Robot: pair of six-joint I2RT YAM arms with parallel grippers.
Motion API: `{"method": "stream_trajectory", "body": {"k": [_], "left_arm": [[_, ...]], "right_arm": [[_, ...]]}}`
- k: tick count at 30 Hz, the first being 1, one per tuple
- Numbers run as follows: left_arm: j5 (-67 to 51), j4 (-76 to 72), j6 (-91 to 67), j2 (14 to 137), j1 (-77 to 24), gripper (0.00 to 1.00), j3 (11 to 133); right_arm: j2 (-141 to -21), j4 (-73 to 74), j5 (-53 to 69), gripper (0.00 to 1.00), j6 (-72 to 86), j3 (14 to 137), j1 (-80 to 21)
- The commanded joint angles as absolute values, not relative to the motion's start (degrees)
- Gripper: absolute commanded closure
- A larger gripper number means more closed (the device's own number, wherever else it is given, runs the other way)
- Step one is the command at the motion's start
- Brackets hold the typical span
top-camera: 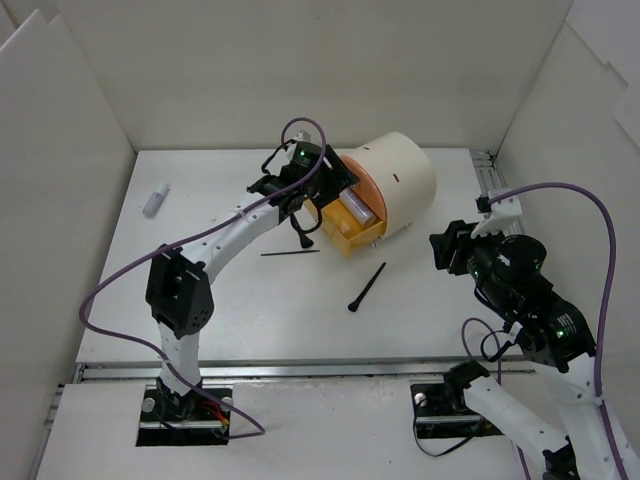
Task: Organize the makeup
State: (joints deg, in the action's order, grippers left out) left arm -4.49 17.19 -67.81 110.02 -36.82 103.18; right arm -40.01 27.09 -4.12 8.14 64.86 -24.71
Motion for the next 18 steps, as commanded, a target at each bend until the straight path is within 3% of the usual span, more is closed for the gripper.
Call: {"method": "stream_trajectory", "body": {"k": [1, 7, 12, 18], "left_arm": [[-4.1, 16.4, -65.1, 103.9, -37.3, 0.38, 106.0], [-2.2, 27.7, -51.4, 96.6, -29.0, 0.38, 105.0], [1.7, 37.1, -35.0, 91.1, -13.1, 0.30, 102.7], [3.4, 32.6, -12.2, 91.7, -0.6, 0.20, 95.3]], "right_arm": [[-40.7, 23.9, -5.5, 0.57, 8.5, 65.5, -24.4], [-42.1, 23.8, -4.9, 0.57, 8.3, 66.4, -24.3], [-44.0, 23.7, -3.9, 0.56, 7.9, 67.1, -24.3], [-46.8, 22.9, -2.4, 0.54, 7.5, 67.1, -24.3]]}}
